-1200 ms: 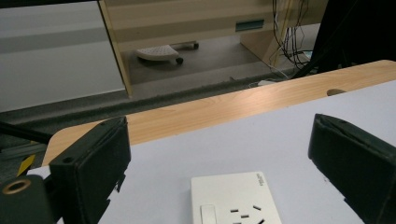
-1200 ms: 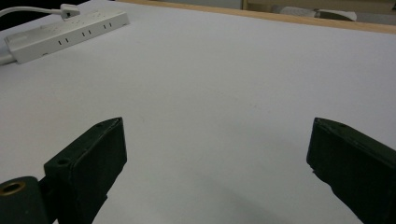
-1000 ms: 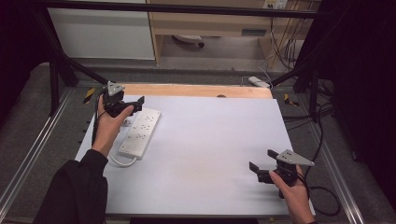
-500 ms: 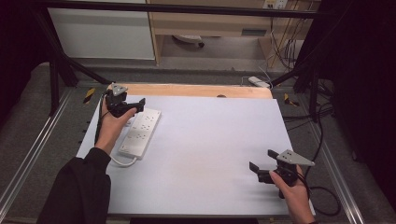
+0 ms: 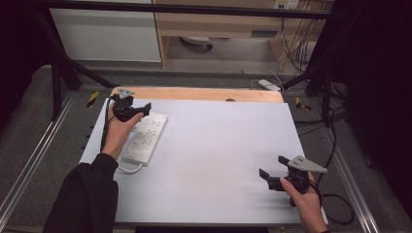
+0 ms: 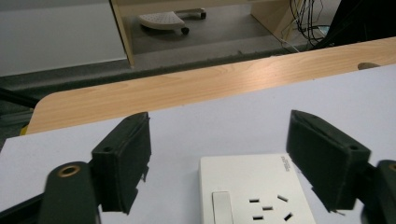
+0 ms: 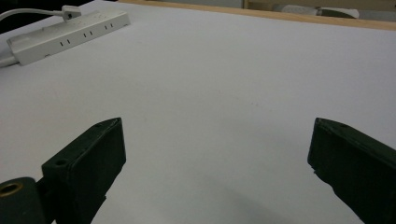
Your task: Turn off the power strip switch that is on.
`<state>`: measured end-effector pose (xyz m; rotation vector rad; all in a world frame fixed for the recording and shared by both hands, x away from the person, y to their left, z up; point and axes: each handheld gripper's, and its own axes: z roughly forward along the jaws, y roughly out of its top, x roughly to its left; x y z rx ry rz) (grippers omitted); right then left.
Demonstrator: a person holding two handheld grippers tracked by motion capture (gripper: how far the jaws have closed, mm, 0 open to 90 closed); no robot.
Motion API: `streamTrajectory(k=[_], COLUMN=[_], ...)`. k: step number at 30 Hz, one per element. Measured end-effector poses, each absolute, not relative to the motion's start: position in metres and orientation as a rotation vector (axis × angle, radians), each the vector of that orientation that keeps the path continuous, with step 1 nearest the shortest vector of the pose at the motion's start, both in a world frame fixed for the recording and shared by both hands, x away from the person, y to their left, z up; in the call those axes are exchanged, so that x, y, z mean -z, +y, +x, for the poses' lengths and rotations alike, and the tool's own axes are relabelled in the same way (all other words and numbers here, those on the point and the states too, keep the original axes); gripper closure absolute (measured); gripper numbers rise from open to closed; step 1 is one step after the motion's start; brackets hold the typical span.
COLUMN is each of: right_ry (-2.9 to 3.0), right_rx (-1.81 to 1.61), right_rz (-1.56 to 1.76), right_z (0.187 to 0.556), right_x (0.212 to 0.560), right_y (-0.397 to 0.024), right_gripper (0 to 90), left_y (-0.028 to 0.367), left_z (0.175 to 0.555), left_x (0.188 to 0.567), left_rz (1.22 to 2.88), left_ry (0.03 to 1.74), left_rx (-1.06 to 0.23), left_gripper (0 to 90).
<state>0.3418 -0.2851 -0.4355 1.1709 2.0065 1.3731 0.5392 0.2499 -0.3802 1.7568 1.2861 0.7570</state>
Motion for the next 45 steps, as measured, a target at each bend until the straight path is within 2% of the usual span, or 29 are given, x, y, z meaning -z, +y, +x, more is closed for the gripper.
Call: streamTrajectory(k=[4,17,25,30,45], right_ry=[2.006,2.004,2.005,2.006,2.005], right_rx=[-1.373,-1.377,-1.376,-1.377,-1.382], right_rz=[1.171,1.171,1.17,1.169,1.174], right_z=[0.342,0.342,0.342,0.342,0.342], right_x=[0.436,0.435,0.435,0.435,0.435], right_y=[-0.285,-0.285,-0.285,-0.285,-0.285], right_gripper=[4.6,4.7,4.6,4.6,4.7], left_y=[0.253,0.255,0.257,0.257,0.253], left_z=[0.54,0.542,0.542,0.543,0.546], left_x=[0.382,0.385,0.387,0.389,0.395], left_rz=[1.76,1.764,1.767,1.771,1.807], left_ry=[1.306,1.323,1.311,1.306,1.32], left_rx=[-0.745,-0.707,-0.681,-0.662,-0.629], left_gripper=[33.0,68.4,84.8,89.8,90.0])
